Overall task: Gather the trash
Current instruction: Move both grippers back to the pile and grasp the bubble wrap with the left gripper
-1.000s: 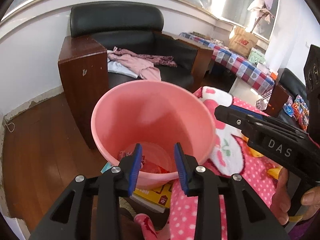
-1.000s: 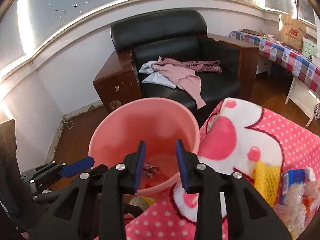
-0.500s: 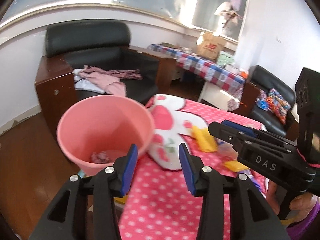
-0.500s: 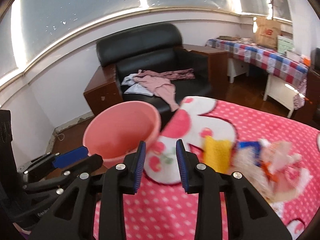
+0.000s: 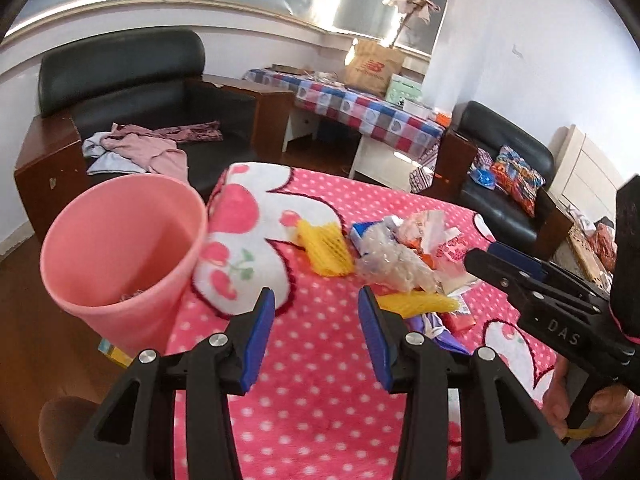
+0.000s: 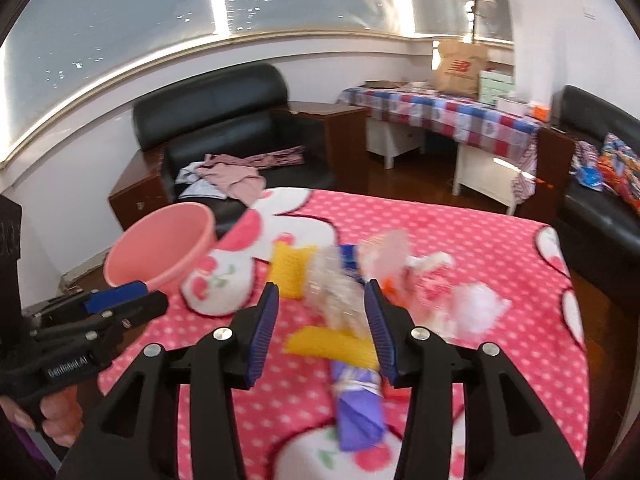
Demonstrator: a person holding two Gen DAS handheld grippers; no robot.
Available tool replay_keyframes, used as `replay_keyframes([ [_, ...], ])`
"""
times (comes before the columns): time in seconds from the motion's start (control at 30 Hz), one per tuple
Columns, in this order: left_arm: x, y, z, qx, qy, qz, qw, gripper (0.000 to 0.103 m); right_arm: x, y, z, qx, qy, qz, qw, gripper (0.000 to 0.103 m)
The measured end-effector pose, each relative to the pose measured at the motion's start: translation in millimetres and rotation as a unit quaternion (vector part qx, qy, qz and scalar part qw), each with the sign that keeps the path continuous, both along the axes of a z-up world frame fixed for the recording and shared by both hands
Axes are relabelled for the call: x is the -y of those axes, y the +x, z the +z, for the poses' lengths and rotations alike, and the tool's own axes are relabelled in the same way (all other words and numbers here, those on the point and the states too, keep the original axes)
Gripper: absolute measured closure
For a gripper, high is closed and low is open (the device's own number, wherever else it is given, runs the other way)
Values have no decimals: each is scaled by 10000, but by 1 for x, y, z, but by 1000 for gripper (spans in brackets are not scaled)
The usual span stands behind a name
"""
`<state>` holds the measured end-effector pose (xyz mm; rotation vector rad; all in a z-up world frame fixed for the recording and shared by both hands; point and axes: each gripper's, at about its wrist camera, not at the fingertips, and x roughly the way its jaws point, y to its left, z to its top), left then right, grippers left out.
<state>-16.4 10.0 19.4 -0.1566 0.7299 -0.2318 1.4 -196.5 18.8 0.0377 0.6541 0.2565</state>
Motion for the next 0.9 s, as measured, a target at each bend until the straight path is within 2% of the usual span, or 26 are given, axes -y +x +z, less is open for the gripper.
replay_keyframes([
  [0.27, 22, 23, -9, -197, -151, -275, 9993, 60, 33, -3, -19, -136, -77, -348, 9993, 58],
  [0.47, 49, 34, -18, -281, -50, -568, 9980, 60, 52, 0, -30, -215, -105, -560, 9981, 58],
  [0.57, 54, 45, -23, -344, 8, -551, 9979, 60, 62, 4, -35, -282, -33, -655, 9974, 58],
  [0.77, 66, 75, -23, -545, -212, -553, 9968, 60, 77, 12, -41, -321, 54, -793, 9963, 58],
  [0.9, 84, 94, -30, -641, -126, -587, 9961, 60, 86, 16, -45, -360, 96, -861, 9956, 58],
])
